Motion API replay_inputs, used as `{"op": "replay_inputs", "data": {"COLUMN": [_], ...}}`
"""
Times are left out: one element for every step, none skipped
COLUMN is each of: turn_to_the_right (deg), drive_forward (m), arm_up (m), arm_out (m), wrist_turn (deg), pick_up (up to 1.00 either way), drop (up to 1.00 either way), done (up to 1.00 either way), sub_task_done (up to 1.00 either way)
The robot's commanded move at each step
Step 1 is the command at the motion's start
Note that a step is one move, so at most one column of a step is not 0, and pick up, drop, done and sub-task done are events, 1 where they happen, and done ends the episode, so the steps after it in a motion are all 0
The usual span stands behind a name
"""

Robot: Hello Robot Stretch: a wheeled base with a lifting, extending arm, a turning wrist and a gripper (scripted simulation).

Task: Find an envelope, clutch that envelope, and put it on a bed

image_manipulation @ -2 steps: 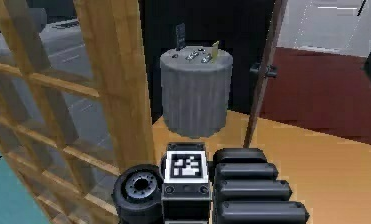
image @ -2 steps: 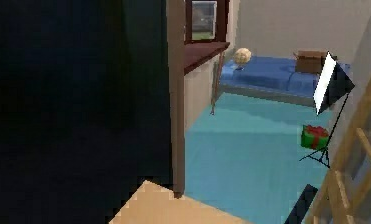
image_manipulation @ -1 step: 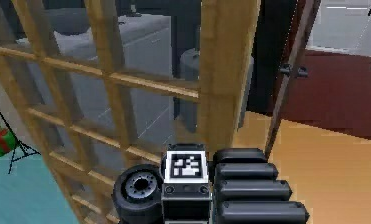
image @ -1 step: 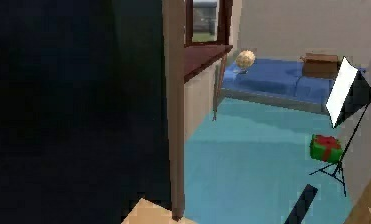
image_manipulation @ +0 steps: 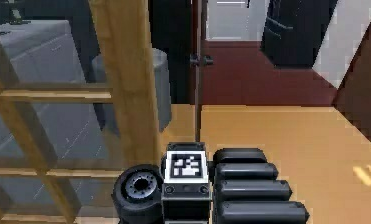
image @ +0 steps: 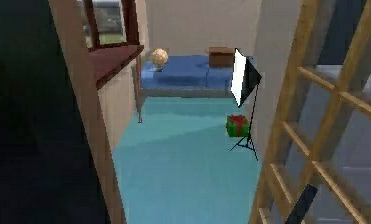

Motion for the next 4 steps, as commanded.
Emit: {"op": "replay_inputs", "data": {"turn_to_the_right": [0.0,3.0,0.0,-3.0], "drive_forward": [1.00,0.00,1.00,0.00], "arm_up": [0.00,0.00,0.00,0.00], "arm_out": [0.00,0.00,0.00,0.00], "wrist_turn": [0.0,0.0,0.0,0.0], "pick_up": [0.00,0.00,0.00,0.00], "drop": [0.00,0.00,0.00,0.00], "done": [0.00,0.00,0.00,0.00], "sub_task_done": [0.00,0.00,0.00,0.00]}}
